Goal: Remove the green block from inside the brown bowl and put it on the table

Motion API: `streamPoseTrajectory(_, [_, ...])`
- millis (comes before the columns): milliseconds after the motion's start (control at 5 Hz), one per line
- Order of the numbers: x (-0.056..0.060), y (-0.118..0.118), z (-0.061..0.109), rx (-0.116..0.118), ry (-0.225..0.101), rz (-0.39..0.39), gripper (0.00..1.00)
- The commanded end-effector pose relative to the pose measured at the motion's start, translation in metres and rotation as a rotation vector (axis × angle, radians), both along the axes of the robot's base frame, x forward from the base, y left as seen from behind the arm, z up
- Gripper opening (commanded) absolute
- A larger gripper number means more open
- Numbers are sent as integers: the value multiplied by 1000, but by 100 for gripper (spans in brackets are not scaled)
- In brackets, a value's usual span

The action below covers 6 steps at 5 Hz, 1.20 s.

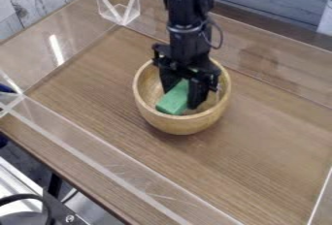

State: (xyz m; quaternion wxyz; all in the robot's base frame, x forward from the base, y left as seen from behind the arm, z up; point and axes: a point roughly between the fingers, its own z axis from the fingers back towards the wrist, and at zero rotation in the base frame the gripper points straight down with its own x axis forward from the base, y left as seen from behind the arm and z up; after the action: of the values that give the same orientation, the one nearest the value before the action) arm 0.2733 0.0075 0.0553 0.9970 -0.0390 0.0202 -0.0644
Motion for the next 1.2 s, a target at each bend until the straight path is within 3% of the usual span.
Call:
streamPoseTrajectory(0, [3,-14,22,-6,-73,-38,0])
streamPoseTrajectory(400, [-3,-51,19,-26,-72,-124,0])
streamPoseTrajectory(1000, [-22,-108,-6,-47,-41,-244,0])
